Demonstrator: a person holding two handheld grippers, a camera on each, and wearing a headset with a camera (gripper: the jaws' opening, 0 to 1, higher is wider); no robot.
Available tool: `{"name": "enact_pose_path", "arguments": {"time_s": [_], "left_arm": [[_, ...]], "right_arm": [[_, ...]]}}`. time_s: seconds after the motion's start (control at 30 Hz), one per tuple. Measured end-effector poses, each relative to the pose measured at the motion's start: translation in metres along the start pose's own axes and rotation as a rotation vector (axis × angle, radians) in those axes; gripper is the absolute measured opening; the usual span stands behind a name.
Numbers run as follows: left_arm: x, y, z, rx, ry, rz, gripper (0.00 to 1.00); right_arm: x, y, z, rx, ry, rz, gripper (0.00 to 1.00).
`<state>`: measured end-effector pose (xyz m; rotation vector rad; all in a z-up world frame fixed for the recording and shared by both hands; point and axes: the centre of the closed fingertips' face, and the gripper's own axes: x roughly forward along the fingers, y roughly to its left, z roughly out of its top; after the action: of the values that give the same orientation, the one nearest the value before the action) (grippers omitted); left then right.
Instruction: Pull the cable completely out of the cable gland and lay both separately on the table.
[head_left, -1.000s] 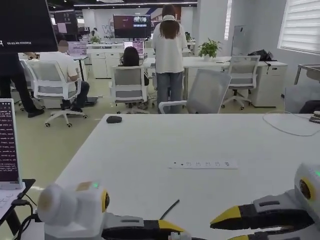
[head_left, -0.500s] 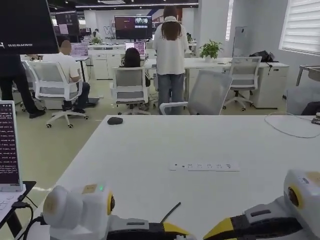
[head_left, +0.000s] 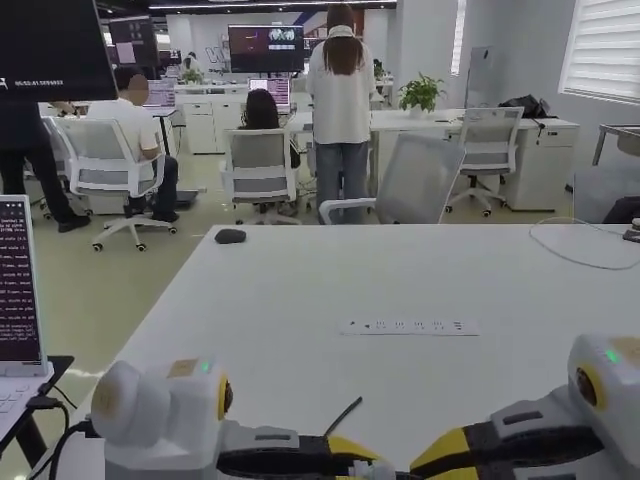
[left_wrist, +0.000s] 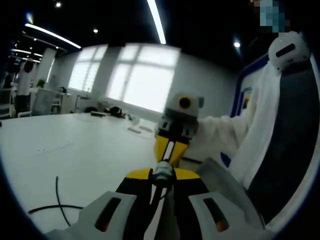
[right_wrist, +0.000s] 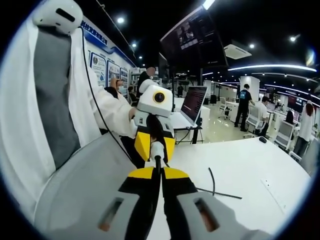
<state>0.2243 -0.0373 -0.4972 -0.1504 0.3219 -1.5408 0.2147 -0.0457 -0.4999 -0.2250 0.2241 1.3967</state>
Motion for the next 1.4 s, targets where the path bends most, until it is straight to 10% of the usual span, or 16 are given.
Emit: {"name": "enact_pose_path", "arguments": {"time_s": [0.87,1.4], "left_arm": [[-0.007,0.006,-0.002,-0.005,0.002,0.026,0.16],[-0.006,0.01,-0.006,0.008,0.026,0.053,0.16]], "right_arm": [[-0.044,-0.025,-0.075,0.094,0.159,-0.117,0.03],[-0.049,-0.026,-0.081,0.113,0.209,-0.125,0.04]]}}
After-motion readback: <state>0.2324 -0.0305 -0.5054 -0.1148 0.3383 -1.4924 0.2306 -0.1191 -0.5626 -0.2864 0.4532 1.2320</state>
